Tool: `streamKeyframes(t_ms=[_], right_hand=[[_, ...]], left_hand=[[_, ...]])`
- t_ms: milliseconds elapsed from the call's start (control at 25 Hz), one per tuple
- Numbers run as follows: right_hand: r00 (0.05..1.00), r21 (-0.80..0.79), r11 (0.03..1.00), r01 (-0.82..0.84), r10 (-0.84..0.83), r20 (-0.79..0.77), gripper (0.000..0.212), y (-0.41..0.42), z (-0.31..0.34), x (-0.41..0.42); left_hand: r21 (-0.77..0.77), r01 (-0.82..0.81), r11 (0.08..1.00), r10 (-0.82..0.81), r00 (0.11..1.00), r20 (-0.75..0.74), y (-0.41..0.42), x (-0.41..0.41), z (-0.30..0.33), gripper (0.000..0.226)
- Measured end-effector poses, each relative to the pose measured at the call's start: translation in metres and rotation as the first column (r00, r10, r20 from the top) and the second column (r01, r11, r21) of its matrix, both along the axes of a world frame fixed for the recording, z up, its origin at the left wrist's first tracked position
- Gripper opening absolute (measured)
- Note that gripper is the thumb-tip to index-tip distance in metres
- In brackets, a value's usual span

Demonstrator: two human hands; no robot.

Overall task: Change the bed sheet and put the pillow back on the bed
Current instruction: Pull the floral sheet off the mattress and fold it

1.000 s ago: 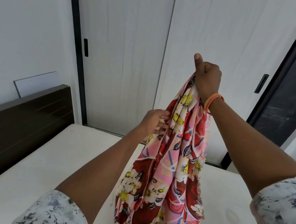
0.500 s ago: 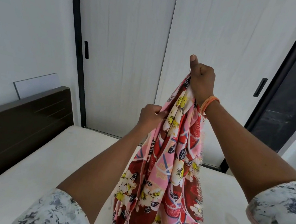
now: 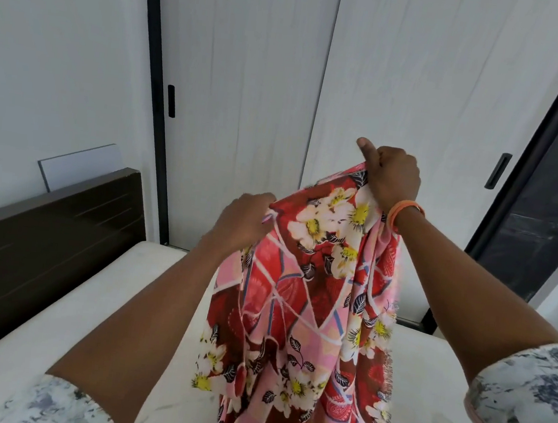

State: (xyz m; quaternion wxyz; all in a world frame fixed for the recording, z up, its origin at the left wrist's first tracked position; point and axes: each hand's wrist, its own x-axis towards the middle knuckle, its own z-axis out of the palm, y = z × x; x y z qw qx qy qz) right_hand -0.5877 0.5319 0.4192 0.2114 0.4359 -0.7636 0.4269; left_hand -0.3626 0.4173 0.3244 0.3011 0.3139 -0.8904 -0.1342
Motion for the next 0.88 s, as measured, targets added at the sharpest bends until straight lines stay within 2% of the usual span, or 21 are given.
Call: streamKeyframes(t_ms=[40,80,160,280,360,440,520,640,760,880], right_hand=[[0.999,-0.018,0.999,0.029,-0.029,0.015,0.070,0.002,0.002,-0.004],[0.997,-0.040,0.998,0.057,-0.055,0.048,0.071,0.004,0.005,-0.009],[0.987,-0.045,0.992,0.119,-0.113,0.110,0.073,0.007,0.006,-0.020],[0.968,0.009,0.983,0.181,-0.180,0.173,0.072,0.006,-0.010,-0.032],[0.949,0.039,0.976,0.212,-0.216,0.229,0.072,0.007,-0.024,-0.041],[0.923,0.061,0.973,0.224,-0.231,0.309,0.072,0.006,-0.037,-0.049],[0.887,0.087,0.976,0.197,-0.216,0.407,0.071,0.001,-0.046,-0.052],[0.871,0.143,0.987,0.074,-0.134,0.473,0.070,-0.017,-0.060,-0.049],[0.876,0.189,0.982,-0.017,-0.076,0.477,0.067,-0.034,-0.070,-0.045],[0.856,0.208,0.977,0.045,-0.145,0.496,0.056,-0.046,-0.083,-0.048]], left_hand=[[-0.064,-0.094,0.993,0.096,0.995,0.018,-0.007,0.008,-0.009,0.010],[-0.061,-0.186,0.981,0.187,0.982,0.008,-0.012,0.016,-0.020,0.008],[0.013,-0.346,0.938,0.345,0.938,0.041,-0.019,0.031,-0.040,0.011],[0.126,-0.486,0.865,0.475,0.874,0.103,-0.022,0.050,-0.060,0.013],[0.174,-0.561,0.809,0.545,0.828,0.135,-0.025,0.065,-0.066,0.005],[0.216,-0.629,0.747,0.603,0.777,0.179,-0.035,0.083,-0.074,0.017],[0.375,-0.627,0.683,0.607,0.773,0.186,-0.046,0.092,-0.083,0.023],[0.643,-0.454,0.617,0.517,0.850,0.105,-0.047,0.088,-0.090,0.017],[0.869,-0.221,0.443,0.457,0.889,-0.007,-0.033,0.085,-0.081,0.016],[0.937,-0.214,0.276,0.335,0.935,0.115,-0.024,0.090,-0.070,0.019]])
